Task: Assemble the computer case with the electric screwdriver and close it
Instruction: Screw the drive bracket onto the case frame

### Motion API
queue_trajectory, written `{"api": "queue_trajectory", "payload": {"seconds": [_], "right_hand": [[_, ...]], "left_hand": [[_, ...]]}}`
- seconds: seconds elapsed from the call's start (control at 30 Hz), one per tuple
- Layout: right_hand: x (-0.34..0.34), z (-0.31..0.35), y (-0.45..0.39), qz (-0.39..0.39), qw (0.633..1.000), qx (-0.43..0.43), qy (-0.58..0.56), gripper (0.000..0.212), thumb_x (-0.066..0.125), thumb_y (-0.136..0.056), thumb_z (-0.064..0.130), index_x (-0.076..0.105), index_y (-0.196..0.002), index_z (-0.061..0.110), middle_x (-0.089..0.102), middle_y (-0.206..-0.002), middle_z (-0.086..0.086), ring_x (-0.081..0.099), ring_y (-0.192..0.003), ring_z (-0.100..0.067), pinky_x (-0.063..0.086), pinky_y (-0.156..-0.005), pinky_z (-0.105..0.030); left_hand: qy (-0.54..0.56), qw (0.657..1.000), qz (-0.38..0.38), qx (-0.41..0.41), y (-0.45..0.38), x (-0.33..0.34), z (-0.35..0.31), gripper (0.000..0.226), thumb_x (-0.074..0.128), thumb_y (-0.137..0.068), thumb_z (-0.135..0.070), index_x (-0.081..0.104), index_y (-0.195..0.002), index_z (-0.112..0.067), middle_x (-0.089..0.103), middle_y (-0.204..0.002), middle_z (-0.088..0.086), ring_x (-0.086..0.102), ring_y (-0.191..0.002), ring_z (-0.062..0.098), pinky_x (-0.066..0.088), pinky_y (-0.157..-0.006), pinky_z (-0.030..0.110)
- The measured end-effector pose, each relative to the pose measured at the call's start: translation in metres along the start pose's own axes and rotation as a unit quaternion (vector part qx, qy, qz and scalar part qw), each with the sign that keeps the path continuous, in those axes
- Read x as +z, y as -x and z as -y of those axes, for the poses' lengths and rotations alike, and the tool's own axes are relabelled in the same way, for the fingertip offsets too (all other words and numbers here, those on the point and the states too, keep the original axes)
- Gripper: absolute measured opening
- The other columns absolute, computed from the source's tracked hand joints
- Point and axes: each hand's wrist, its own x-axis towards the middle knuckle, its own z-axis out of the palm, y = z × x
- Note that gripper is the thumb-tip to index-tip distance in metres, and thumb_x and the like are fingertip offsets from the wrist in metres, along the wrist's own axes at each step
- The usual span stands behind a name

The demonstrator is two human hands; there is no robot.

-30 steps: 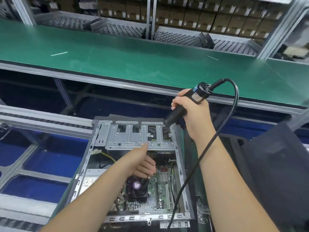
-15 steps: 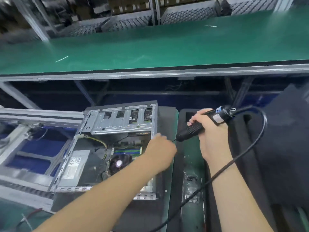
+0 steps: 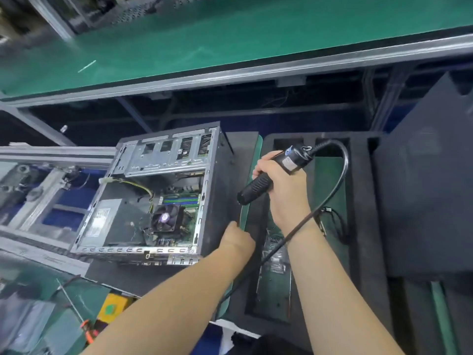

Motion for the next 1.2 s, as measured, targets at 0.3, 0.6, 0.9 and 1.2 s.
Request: {"api": "queue_trajectory", "payload": {"seconds": [0.3,0.6,0.9,1.2], "right_hand": [[0.009,0.02,0.005,-0.013,1.0,0.001,-0.005,0.016,0.072,-0.076,0.002,0.067,-0.077,0.016,0.059,-0.08,-0.011,0.055,-0.077,-0.029,0.049,-0.078,-0.048],[0.094,0.066,0.014,0.065,0.993,-0.074,-0.064,0.019,0.06,-0.092,-0.005,0.062,-0.087,0.013,0.054,-0.084,-0.016,0.06,-0.074,-0.028,0.049,-0.095,-0.065],[0.17,0.02,0.036,0.035,0.993,-0.107,-0.028,0.021,0.058,-0.095,-0.003,0.063,-0.09,0.017,0.059,-0.08,-0.01,0.064,-0.074,-0.024,0.04,-0.105,-0.075],[0.218,-0.009,0.047,-0.028,0.984,-0.176,-0.009,0.013,0.064,-0.088,0.002,0.062,-0.091,0.014,0.053,-0.087,-0.015,0.061,-0.077,-0.024,0.046,-0.101,-0.072]], "left_hand": [[0.21,0.974,-0.061,-0.049,0.027,-0.028,0.017,0.024,0.057,-0.093,-0.016,0.065,-0.116,-0.02,0.069,-0.117,0.004,0.065,-0.109,0.029,0.042,-0.087,0.036],[0.865,0.388,-0.293,-0.121,0.122,-0.003,0.163,0.018,0.072,-0.076,-0.009,0.061,-0.091,-0.012,0.073,-0.074,0.007,0.069,-0.07,0.023,0.06,-0.071,0.032],[0.935,0.251,-0.247,0.036,0.089,0.073,0.225,0.019,0.057,-0.103,-0.012,0.065,-0.11,0.004,0.061,-0.083,0.007,0.065,-0.083,0.015,0.06,-0.083,0.031],[0.939,0.226,-0.205,0.157,0.068,0.094,0.259,0.017,0.059,-0.102,-0.011,0.071,-0.11,-0.004,0.063,-0.083,0.006,0.065,-0.08,0.015,0.06,-0.086,0.031]]}}
